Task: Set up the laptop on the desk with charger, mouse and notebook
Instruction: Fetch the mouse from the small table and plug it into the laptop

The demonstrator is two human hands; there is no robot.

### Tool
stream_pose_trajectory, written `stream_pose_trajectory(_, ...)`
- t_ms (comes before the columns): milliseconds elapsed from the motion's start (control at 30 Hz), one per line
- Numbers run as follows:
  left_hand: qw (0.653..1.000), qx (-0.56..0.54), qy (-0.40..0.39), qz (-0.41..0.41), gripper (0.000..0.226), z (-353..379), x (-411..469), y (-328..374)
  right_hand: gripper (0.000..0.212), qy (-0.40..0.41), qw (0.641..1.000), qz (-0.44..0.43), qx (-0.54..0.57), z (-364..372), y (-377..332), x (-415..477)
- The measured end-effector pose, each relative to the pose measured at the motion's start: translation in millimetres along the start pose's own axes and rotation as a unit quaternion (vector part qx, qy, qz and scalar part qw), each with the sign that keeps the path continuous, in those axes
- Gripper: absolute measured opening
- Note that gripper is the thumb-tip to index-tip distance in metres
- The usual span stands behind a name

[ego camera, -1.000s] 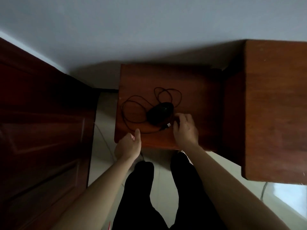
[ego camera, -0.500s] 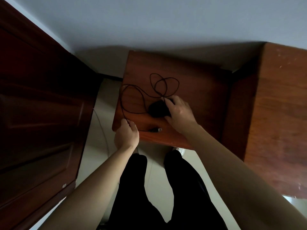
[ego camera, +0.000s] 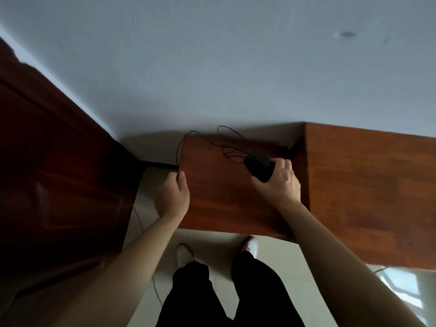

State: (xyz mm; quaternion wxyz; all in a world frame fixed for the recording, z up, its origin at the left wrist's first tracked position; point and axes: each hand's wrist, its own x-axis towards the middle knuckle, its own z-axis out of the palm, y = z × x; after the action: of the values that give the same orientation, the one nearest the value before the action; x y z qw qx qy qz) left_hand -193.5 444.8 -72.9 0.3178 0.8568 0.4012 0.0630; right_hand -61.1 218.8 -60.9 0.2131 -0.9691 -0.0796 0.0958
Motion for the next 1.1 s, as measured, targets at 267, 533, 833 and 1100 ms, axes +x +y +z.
stream_pose_trajectory(267,0.975,-0.114,0.047,0.185,0.037,-63,26,112,0.073,0.197,0.974,0.096,0.061,-131,-23,-35)
stream_pose_trajectory(533,0.935,-0.161,0.003,0.315,0.054,-74,-45,236,0.071,0.327,0.931,0.145,0.070,-240,43,-97)
stream_pose_trajectory(833,0.912,-0.151,-0.025,0.379,0.050,-26,-171,346,0.069,0.404,0.888,0.196,0.097,-321,193,-193)
stream_pose_trajectory(1100,0.896,-0.182,-0.154,0.374,0.051,77,-321,435,0.072,0.440,0.856,0.245,0.117,-380,354,-279)
